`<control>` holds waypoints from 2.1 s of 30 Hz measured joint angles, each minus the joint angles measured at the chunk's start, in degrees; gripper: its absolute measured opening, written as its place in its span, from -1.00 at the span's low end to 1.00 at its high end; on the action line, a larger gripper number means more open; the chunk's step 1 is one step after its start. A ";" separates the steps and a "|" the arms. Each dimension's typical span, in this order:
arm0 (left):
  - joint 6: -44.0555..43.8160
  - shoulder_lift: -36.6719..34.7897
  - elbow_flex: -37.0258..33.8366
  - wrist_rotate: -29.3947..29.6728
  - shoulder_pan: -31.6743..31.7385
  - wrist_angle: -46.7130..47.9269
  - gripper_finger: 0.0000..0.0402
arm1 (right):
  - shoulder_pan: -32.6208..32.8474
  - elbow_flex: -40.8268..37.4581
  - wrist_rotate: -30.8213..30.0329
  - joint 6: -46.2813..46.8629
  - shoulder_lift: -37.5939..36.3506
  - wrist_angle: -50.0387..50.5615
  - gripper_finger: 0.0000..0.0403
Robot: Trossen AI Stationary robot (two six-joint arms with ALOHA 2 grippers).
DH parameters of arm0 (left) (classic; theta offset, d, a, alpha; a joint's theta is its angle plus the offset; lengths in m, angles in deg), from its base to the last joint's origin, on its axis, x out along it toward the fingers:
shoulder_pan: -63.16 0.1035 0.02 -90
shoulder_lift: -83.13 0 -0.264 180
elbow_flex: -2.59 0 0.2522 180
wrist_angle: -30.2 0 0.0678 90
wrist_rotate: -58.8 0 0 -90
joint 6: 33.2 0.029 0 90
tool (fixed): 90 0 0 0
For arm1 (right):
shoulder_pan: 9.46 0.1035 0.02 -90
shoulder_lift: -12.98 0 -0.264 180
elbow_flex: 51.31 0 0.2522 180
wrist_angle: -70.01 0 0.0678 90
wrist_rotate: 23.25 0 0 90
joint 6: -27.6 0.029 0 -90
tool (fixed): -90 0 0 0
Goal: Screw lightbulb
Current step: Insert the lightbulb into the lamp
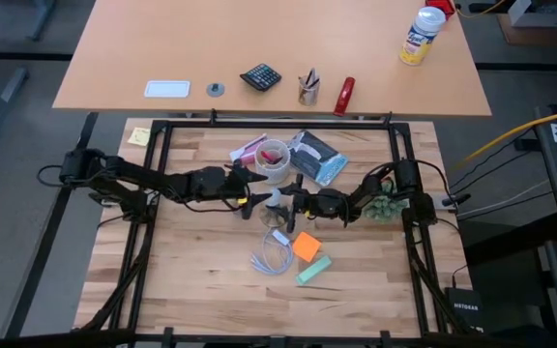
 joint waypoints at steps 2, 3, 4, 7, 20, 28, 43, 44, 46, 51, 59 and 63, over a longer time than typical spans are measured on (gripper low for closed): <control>0.02 0.00 0.00 0.02 0.00 0.29 0.36 | 0.00 0.00 0.02 0.00 0.00 0.03 0.21; 0.09 0.00 0.00 0.02 0.00 0.25 0.36 | 0.00 0.00 0.02 0.00 0.00 0.02 0.21; 0.53 0.00 0.00 0.03 0.00 0.22 0.36 | 0.00 0.00 0.02 0.00 0.00 0.04 0.21; 1.66 -0.15 0.00 0.07 0.08 -0.43 0.33 | 0.00 0.00 0.02 0.00 0.00 0.10 0.21; 1.53 -0.19 0.02 -0.97 1.08 0.65 -0.20 | 0.00 -0.04 0.02 -0.02 0.00 0.10 0.21; 2.42 -0.22 0.04 -2.71 -0.45 1.99 -0.34 | 0.03 -0.04 0.10 -0.02 0.00 0.06 0.21; 2.58 -0.22 0.04 -6.14 -1.42 2.83 -0.35 | 0.04 -0.04 0.15 -0.02 0.00 0.05 0.21; 2.60 -0.22 0.04 -6.12 -1.60 2.83 -0.35 | 0.04 -0.04 0.15 -0.02 0.00 0.05 0.21; 2.60 -0.22 0.04 -6.04 -1.89 2.83 -0.35 | 0.04 -0.04 0.17 -0.04 0.00 0.05 0.21; 2.54 -0.22 0.04 -5.99 -2.05 3.03 -0.35 | 0.04 -0.04 0.15 -0.02 0.00 0.05 0.21; 2.32 -0.06 0.04 -6.89 -2.05 2.98 -0.35 | 0.13 -0.02 -1.57 0.00 0.01 0.07 0.21; 2.19 0.19 0.04 -7.36 -2.03 2.81 -0.35 | 0.13 -0.02 -2.23 0.00 0.02 0.07 0.21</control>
